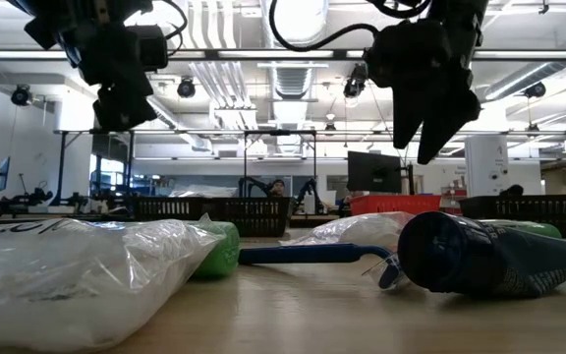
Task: Pick & Place Travel size toiletries
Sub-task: Put the white cotton pack into the left black bin
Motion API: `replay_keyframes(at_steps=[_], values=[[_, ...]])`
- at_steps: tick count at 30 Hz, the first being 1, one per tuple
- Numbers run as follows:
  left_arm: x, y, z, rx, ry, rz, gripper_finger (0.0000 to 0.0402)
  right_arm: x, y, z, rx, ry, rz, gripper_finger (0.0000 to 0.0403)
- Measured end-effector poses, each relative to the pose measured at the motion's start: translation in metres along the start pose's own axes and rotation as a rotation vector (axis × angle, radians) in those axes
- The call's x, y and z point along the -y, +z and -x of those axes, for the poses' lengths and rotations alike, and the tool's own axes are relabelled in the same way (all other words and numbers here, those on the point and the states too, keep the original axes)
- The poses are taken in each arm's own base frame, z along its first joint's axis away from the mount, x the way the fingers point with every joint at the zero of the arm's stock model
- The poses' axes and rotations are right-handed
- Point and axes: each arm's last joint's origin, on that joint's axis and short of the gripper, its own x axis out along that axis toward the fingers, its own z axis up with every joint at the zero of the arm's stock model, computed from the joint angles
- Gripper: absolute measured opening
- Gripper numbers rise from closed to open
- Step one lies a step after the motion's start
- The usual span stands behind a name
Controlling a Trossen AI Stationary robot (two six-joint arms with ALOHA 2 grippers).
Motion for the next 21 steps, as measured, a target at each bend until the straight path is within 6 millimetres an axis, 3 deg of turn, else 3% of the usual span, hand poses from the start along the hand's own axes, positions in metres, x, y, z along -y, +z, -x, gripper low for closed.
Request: replay_keyframes(at_steps=[11,17,21], values=[[0.000,-0.001,0.000,-0.005,0.001,-0.075,0.0167,0.000,0.000,0.000,-0.003,0.002,-0.179,0.0352],[-0.001,-0.010,-0.008,-0.050,-0.001,-0.014,0.0167,-0.001,-0.002,0.000,-0.041,0.029,-0.137,0.0336],[0.014,-0.019,-0.020,-0.098,-0.017,0.040,0.0164,-0.002,-0.004,0.000,-0.052,0.028,-0.046,0.0331]])
